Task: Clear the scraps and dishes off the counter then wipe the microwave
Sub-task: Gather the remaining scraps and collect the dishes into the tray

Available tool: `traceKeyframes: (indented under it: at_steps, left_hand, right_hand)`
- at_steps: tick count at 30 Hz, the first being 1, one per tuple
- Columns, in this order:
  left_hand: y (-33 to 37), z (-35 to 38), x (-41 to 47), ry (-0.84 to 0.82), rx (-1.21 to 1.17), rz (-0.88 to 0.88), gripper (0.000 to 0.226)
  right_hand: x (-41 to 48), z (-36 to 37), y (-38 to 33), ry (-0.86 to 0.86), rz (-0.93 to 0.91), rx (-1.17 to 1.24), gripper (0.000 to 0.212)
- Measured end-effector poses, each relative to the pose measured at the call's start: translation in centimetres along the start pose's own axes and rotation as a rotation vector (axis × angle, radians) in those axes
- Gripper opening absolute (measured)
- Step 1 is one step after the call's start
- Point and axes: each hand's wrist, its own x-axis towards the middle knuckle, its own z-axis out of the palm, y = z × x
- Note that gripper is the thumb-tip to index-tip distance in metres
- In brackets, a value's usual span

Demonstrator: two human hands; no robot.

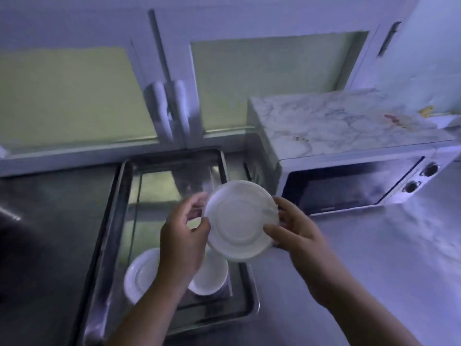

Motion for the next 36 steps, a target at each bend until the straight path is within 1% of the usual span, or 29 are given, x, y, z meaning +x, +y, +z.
traceKeyframes:
  at_steps: [2, 4, 6, 9, 12, 14, 15, 17, 19, 21, 23, 25, 27, 32, 34, 36]
  left_hand:
    - [-3.7, -4.2, -1.6, 0.024, 0.04, -0.077, 0.051]
    - [-7.1, -8.0, -2.3, 0.046, 0.1, -0.157, 0.051]
    - [-10.2, -11.2, -2.1, 0.04, 0.176, -0.228, 0.049]
    - [-14.0, -14.2, -1.1, -0.028, 0.329, -0.307, 0.046]
    - [-16.9, -15.4, 0.6, -0.115, 0.401, -0.336, 0.042]
    - [-18.4, -15.5, 1.8, -0.191, 0.477, -0.339, 0.037]
    - [-19.0, -15.5, 2.3, -0.226, 0.508, -0.326, 0.035]
    - [-20.1, -15.3, 3.3, -0.29, 0.588, -0.291, 0.039]
    - [-20.7, -14.9, 4.1, -0.312, 0.671, -0.27, 0.043]
    - [-21.1, -14.4, 4.6, -0.323, 0.696, -0.262, 0.047]
    - [-21.1, -13.9, 4.9, -0.343, 0.725, -0.248, 0.05]
    - [-21.2, -13.5, 4.8, -0.364, 0.772, -0.231, 0.05]
    - [-21.5, -13.4, 4.5, -0.384, 0.805, -0.233, 0.052]
    - [-21.8, -13.4, 3.7, -0.421, 0.754, -0.291, 0.052]
    - [-21.7, -13.4, 3.5, -0.411, 0.757, -0.311, 0.054]
    - [-21.8, -13.3, 3.3, -0.4, 0.761, -0.327, 0.055]
  right_hand:
    - [-1.3, 4.4, 2.6, -0.067, 0.092, 0.015, 0.051]
    - [-1.6, 8.4, 5.1, -0.096, 0.196, 0.019, 0.038]
    - [-1.2, 11.9, 7.1, -0.123, 0.314, 0.045, 0.029]
    - [0.1, 16.5, 9.3, -0.122, 0.473, 0.105, 0.024]
    - [1.5, 20.0, 11.5, -0.087, 0.577, 0.14, 0.019]
    - [2.2, 21.6, 13.2, -0.054, 0.629, 0.151, 0.024]
    - [2.4, 22.2, 14.0, -0.035, 0.645, 0.158, 0.029]
    - [2.7, 23.2, 15.3, -0.002, 0.657, 0.177, 0.036]
    - [2.6, 23.9, 16.1, 0.026, 0.663, 0.154, 0.041]
    - [2.5, 24.2, 16.6, 0.042, 0.691, 0.126, 0.043]
    - [2.2, 24.3, 16.9, 0.03, 0.72, 0.12, 0.039]
    - [1.9, 24.2, 17.3, 0.021, 0.732, 0.133, 0.029]
    - [1.8, 24.1, 17.7, 0.02, 0.741, 0.154, 0.027]
    - [1.9, 23.7, 18.4, 0.009, 0.765, 0.252, 0.015]
    - [1.9, 23.8, 18.8, 0.02, 0.753, 0.262, 0.022]
    - [1.8, 23.9, 19.0, 0.004, 0.737, 0.261, 0.038]
